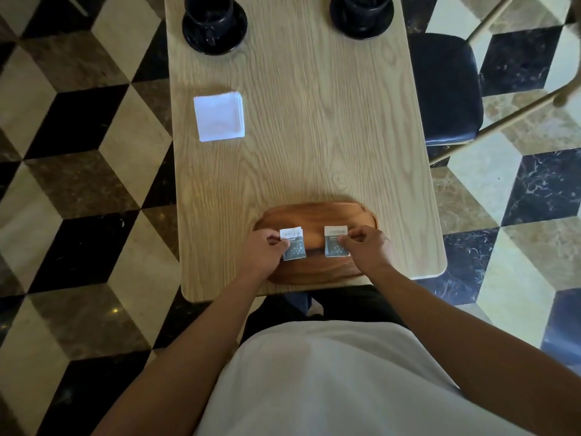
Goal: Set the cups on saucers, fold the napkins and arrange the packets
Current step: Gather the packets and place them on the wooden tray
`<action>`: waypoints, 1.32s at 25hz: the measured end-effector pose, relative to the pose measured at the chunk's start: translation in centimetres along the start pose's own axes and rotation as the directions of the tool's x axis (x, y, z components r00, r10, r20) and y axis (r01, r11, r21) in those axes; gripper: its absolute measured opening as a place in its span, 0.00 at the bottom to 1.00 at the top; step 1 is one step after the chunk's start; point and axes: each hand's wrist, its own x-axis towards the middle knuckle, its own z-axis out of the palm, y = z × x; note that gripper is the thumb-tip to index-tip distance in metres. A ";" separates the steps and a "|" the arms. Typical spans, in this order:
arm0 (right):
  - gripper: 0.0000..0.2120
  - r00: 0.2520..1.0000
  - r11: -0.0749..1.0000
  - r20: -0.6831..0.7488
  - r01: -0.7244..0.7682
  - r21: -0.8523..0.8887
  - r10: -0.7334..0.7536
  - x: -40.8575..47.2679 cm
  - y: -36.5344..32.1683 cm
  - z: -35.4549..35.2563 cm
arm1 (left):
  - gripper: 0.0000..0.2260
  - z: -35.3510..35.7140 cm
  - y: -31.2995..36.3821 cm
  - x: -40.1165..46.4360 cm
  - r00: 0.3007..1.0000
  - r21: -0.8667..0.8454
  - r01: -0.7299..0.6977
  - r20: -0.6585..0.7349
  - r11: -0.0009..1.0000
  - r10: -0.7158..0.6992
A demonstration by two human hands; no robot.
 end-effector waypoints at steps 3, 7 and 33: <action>0.08 0.999 0.997 -0.011 0.038 -0.070 -0.039 -0.3 0.0 0.2 | 0.04 0.4 0.4 -0.2 0.999 0.054 -0.023 -0.031 0.998 0.024; 0.09 0.996 0.995 -0.054 0.064 -0.080 -0.069 -0.5 -0.1 0.8 | 0.07 0.8 0.4 -0.7 0.998 0.109 -0.012 -0.065 0.994 0.019; 0.09 0.933 0.890 0.095 0.359 -0.282 -0.347 -1.9 -1.8 2.5 | 0.15 2.6 -0.1 -1.9 0.875 0.465 -0.471 0.137 0.750 0.464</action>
